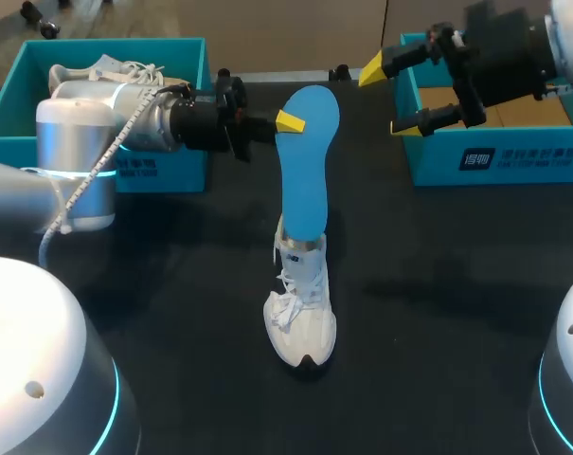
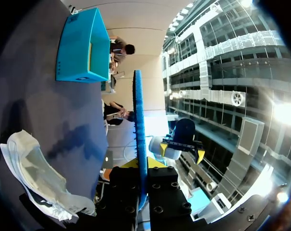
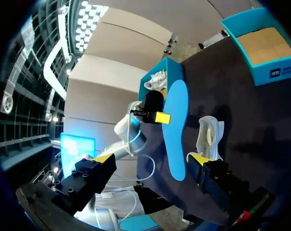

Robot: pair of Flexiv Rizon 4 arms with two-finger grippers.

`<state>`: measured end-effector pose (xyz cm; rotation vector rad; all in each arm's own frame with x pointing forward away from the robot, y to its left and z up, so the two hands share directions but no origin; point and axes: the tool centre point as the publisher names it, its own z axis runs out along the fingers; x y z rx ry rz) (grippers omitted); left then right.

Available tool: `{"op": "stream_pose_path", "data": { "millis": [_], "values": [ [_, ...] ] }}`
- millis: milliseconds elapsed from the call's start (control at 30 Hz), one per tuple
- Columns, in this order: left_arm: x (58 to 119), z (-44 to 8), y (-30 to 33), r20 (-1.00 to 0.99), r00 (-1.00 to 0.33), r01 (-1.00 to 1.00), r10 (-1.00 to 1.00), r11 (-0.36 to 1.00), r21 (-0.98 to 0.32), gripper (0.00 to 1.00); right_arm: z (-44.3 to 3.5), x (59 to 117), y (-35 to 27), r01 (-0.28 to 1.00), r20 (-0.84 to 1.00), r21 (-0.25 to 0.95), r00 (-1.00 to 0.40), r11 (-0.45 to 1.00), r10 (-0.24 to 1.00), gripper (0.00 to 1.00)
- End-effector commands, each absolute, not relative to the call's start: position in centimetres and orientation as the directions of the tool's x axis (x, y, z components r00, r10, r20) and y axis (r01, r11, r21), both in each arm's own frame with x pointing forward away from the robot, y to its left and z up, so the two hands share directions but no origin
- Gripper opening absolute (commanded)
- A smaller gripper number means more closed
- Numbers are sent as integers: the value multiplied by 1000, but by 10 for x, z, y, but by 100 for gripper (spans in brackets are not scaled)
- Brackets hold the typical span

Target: Take the shoe out of the shoebox, open the shoe tongue, remove and reinsert the insole, then place the shoe into the shoebox

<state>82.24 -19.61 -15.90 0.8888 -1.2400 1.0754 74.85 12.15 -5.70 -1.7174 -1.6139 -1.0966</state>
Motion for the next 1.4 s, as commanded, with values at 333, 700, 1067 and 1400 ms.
{"op": "stream_pose_path", "data": {
  "millis": [333,700,1067,1400],
  "values": [
    [824,-156,-198,990,5,-956,142,290,-37,0,-51,750,145,984,580,117,39,-131,814,100],
    [824,-156,-198,990,5,-956,142,290,-37,0,-55,759,159,980,469,133,69,-147,881,100],
    [824,-156,-198,990,5,-956,142,290,-37,0,-55,766,172,978,284,155,92,-141,954,100],
    [824,-156,-198,990,5,-956,142,290,-37,0,-57,768,182,971,124,189,123,-145,985,100]
  ]
}}
